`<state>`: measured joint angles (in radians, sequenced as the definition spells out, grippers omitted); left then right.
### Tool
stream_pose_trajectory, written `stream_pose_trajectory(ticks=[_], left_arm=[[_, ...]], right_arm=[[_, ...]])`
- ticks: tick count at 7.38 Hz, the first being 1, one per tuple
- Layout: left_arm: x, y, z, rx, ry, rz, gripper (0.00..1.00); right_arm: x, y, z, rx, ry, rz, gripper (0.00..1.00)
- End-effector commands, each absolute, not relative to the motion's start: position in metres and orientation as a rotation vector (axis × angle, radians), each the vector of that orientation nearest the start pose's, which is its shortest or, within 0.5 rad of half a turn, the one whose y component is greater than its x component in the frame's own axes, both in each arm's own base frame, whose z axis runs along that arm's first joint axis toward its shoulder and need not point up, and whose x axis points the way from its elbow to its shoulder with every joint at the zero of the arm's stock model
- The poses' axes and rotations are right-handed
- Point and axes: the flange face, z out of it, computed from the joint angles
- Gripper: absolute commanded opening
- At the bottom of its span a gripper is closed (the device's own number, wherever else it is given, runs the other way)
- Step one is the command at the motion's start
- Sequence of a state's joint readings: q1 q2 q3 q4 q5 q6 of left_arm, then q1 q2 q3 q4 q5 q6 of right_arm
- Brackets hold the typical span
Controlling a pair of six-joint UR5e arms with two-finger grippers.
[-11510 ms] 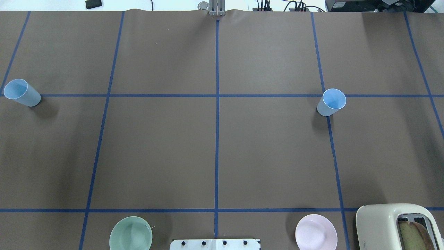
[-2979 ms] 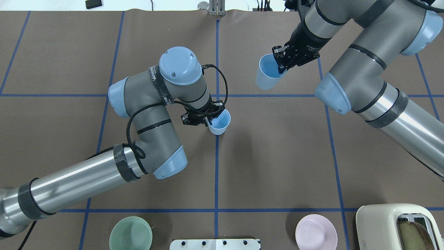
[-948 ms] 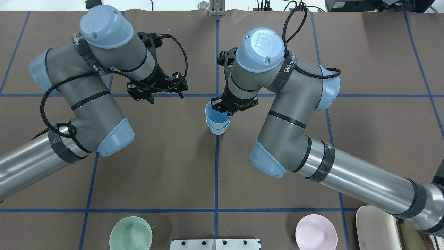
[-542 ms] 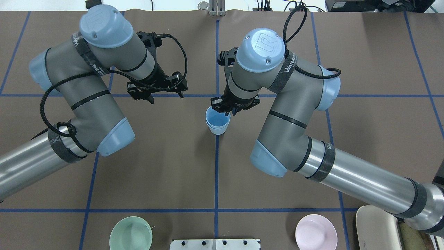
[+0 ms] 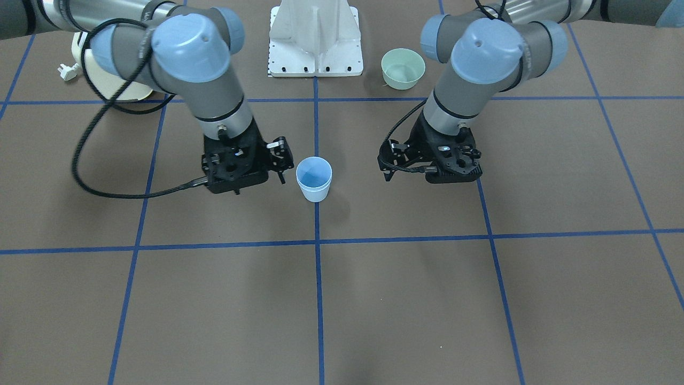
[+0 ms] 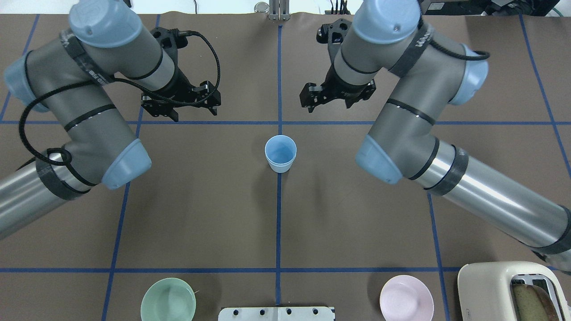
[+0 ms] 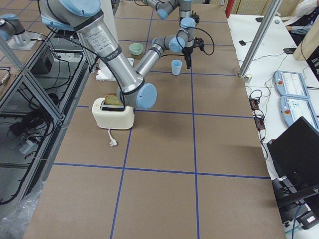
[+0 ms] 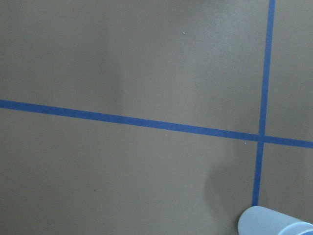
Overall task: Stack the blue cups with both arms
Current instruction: 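Release the stacked cup with the right gripper and lift both grippers away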
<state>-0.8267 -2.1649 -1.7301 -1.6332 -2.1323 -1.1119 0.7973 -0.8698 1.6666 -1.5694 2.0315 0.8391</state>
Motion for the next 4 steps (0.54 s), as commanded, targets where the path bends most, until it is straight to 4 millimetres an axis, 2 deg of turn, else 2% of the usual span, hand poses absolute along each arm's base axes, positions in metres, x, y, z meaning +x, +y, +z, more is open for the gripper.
stream_pose_trajectory(ticks=[1, 2, 3, 4], left_arm=[[0.305, -0.566, 0.282, 0.095, 0.934, -0.028, 0.97], [0.267, -0.575, 0.315, 0.120, 0.913, 0.024, 0.97], [0.229, -0.580, 0.345, 0.139, 0.901, 0.068, 0.97], [0.188, -0.582, 0.383, 0.157, 0.879, 0.112, 0.98]], right_arm=[[-0.319, -0.601, 0.253, 0.298, -0.778, -0.132, 1.00], [-0.292, -0.616, 0.266, 0.344, -0.734, -0.204, 1.00], [-0.255, -0.622, 0.294, 0.318, -0.720, -0.168, 1.00], [-0.215, -0.615, 0.338, 0.247, -0.725, -0.121, 1.00]])
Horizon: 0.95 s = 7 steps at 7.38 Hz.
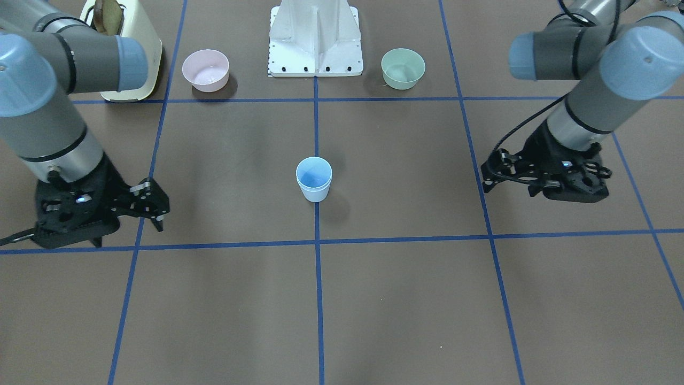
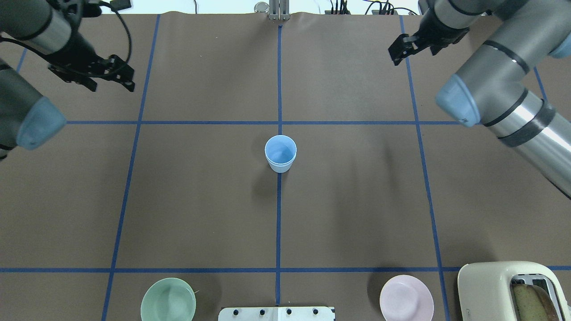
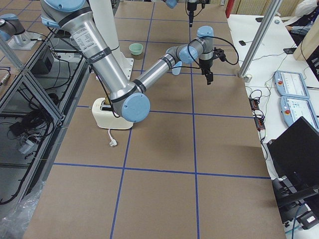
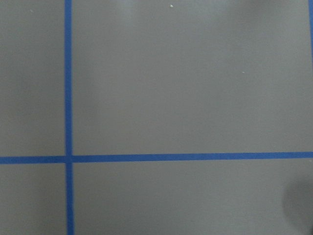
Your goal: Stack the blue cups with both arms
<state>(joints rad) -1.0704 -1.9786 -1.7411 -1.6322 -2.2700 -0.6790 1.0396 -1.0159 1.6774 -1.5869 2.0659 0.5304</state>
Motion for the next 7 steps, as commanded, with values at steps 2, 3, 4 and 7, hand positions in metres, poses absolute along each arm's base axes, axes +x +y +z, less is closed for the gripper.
stream_pose_trajectory(ticks=[2, 3, 4, 7], left_arm=[[0.112, -0.584, 0.464, 0.167, 0.797, 0.197, 0.98], [0.079, -0.587, 0.496, 0.156, 0.787, 0.209, 0.98], [0.057, -0.592, 0.528, 0.128, 0.786, 0.197, 0.98], [-0.016, -0.584, 0.606, 0.100, 0.762, 0.190, 0.98]], right_arm=[[-0.122, -0.599, 0.422, 0.172, -0.706, -0.033, 1.00], [-0.068, -0.596, 0.459, 0.171, -0.707, -0.061, 1.00], [-0.030, -0.586, 0.495, 0.122, -0.733, -0.001, 1.00], [0.020, -0.534, 0.583, 0.000, -0.761, 0.118, 1.00]])
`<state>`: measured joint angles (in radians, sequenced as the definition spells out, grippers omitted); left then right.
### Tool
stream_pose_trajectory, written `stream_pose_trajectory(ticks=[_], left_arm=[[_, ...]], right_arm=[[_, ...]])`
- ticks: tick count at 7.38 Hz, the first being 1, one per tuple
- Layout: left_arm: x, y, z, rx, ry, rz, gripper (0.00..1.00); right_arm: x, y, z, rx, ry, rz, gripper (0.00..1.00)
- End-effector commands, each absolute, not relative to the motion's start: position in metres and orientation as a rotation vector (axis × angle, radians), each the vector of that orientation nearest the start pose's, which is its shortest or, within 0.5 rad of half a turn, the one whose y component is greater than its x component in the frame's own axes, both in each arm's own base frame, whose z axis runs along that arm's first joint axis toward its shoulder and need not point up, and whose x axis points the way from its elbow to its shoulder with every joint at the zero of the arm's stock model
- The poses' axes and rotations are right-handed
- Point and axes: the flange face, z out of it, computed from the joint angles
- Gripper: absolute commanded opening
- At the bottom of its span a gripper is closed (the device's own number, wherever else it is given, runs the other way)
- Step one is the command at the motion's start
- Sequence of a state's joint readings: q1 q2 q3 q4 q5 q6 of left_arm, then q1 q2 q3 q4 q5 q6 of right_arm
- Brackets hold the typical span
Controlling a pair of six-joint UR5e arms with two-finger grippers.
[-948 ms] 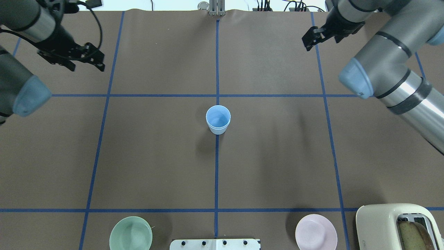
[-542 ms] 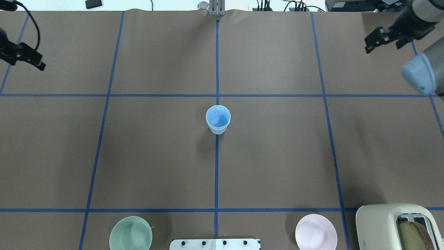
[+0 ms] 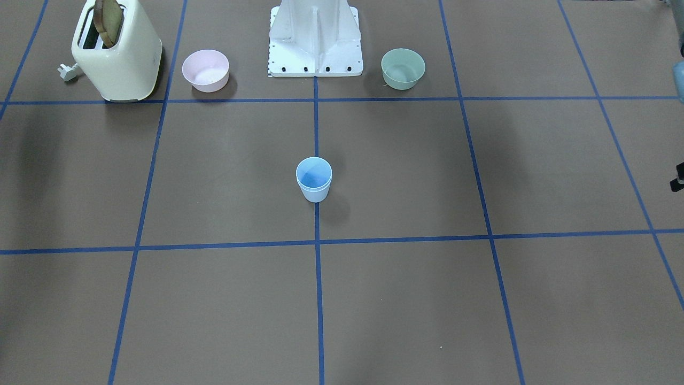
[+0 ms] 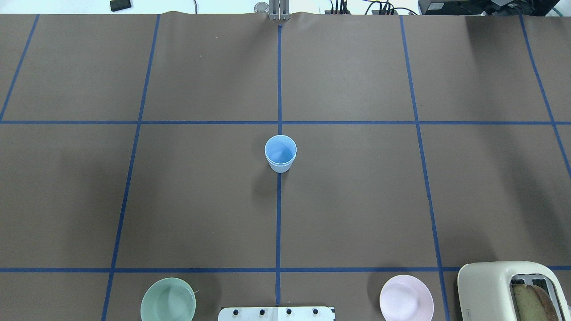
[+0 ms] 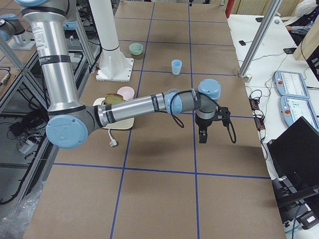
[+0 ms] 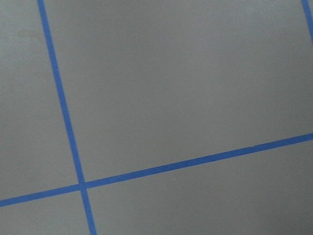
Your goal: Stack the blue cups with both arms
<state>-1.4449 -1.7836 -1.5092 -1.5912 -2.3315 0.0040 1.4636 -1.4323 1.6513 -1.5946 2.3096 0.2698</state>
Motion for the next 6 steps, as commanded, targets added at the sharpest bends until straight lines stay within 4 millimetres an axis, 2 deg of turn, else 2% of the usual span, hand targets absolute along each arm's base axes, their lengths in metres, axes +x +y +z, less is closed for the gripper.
stream_pose_trajectory(ticks=[1, 2, 6], left_arm=[[-0.020, -0.573, 0.622, 0.082, 0.762, 0.178, 0.98], [-0.021, -0.559, 0.638, 0.060, 0.763, 0.169, 0.98], [-0.022, -0.557, 0.640, 0.056, 0.763, 0.160, 0.98]], right_arm=[[0.020, -0.532, 0.585, -0.004, -0.757, 0.120, 1.00], [0.020, -0.532, 0.586, -0.005, -0.756, 0.121, 1.00], [0.020, -0.532, 0.583, 0.003, -0.758, 0.117, 1.00]])
